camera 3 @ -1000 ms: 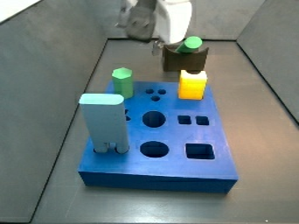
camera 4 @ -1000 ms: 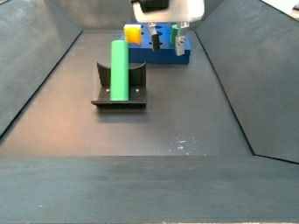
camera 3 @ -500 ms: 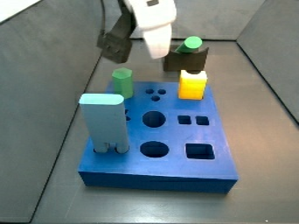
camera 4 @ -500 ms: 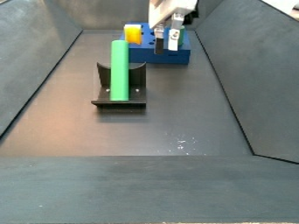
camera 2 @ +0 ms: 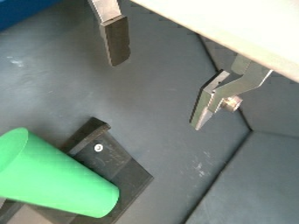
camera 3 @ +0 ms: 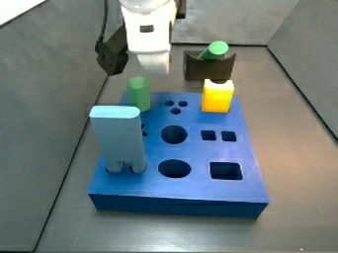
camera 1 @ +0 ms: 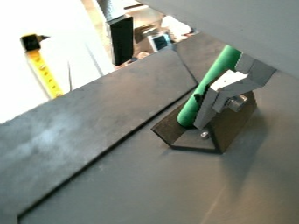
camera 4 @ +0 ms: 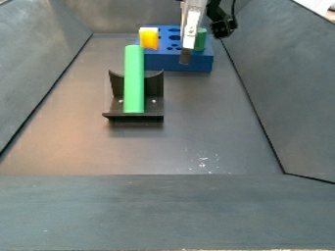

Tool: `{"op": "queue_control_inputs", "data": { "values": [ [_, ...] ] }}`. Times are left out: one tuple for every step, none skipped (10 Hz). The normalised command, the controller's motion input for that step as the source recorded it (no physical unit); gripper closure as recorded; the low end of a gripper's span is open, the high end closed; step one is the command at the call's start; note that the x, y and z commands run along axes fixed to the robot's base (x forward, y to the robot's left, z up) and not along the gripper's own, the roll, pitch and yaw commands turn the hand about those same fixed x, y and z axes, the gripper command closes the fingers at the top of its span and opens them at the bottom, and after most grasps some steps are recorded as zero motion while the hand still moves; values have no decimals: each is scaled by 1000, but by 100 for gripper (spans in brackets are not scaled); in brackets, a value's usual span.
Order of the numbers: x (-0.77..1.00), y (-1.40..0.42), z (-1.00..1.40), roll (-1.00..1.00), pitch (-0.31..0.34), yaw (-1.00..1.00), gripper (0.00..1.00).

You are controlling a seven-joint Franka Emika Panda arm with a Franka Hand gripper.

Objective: Pick up the oval object. Move up. Place the oval object on the fixture. Regrasp the oval object. Move to above the board. Insert the oval object.
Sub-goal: Regrasp the oval object.

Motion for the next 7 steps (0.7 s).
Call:
{"op": "queue_control_inputs", "data": {
  "values": [
    [60, -29, -25, 251, 653, 116, 0],
    [63, -38, -15, 219, 629, 213, 0],
    [76, -48, -2, 165, 535, 344, 0],
    [71, -41, -6, 139, 433, 406, 0],
    [68, -41, -11, 115, 278, 451, 0],
    [59, -42, -6, 104, 175, 446, 0],
    [58, -41, -3, 83, 58, 400, 0]
  ]
}}
